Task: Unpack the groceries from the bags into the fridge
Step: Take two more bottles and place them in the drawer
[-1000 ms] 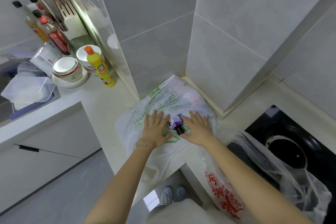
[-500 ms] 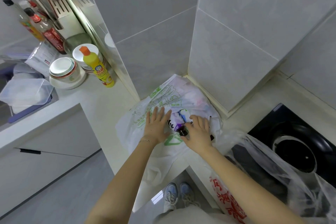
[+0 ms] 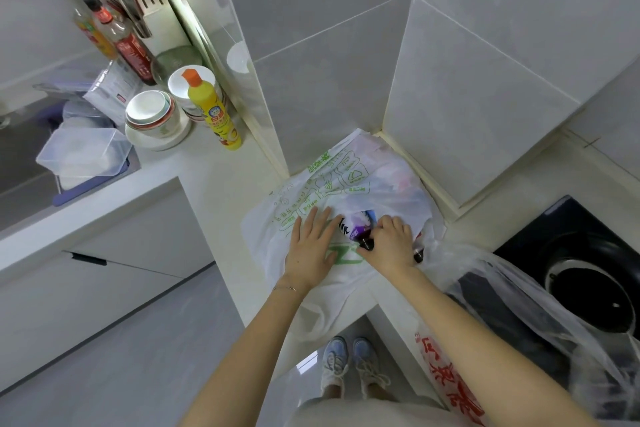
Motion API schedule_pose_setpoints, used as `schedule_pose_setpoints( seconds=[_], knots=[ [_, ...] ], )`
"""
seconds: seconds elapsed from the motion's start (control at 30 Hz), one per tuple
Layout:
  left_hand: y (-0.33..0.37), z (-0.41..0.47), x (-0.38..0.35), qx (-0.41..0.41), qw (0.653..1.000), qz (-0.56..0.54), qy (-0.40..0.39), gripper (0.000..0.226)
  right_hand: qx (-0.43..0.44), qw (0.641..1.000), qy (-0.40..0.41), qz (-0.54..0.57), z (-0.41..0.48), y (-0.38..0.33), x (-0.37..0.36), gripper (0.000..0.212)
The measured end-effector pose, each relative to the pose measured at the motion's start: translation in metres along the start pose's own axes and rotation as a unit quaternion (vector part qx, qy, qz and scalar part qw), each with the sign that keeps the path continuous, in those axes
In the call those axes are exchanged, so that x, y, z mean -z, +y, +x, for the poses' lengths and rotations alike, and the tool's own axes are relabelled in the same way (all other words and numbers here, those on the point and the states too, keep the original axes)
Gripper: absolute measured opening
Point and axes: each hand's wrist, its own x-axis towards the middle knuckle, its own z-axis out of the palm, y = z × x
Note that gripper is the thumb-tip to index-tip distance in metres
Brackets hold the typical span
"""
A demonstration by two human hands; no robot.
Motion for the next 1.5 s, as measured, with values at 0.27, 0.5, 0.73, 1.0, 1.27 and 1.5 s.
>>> schedule_pose_setpoints(
  seconds=[0.27, 0.5, 0.73, 1.0, 1.27, 1.5],
  knots=[
    [0.011, 0.007, 0.011, -0.019, 0.998, -0.047, 0.035, 0.078, -0.017, 0.966, 0.041, 0.256, -0.02, -0.014, 0.041, 0.038],
    [0.021, 0.019, 0.025, -0.013, 0.991, -0.114, 0.072, 0.069, -0.01, 0.951, 0.106, 0.289, -0.038, -0.012, 0.062, 0.03],
    [0.027, 0.009, 0.046, 0.021, 0.964, -0.229, 0.136, 0.054, 0.059, 0.931, 0.121, 0.338, -0.04, -0.004, 0.065, 0.049],
    [0.014, -0.021, 0.073, 0.109, 0.939, -0.301, 0.128, 0.061, 0.092, 0.974, 0.066, 0.197, -0.031, 0.019, 0.033, 0.062],
    [0.0, -0.045, 0.072, 0.166, 0.905, -0.372, 0.125, 0.057, 0.042, 0.992, -0.087, 0.075, -0.016, 0.036, 0.024, 0.082],
    [0.002, -0.037, 0.057, 0.17, 0.884, -0.416, 0.13, 0.063, 0.016, 0.993, -0.088, 0.074, -0.013, 0.052, 0.022, 0.091]
  ],
)
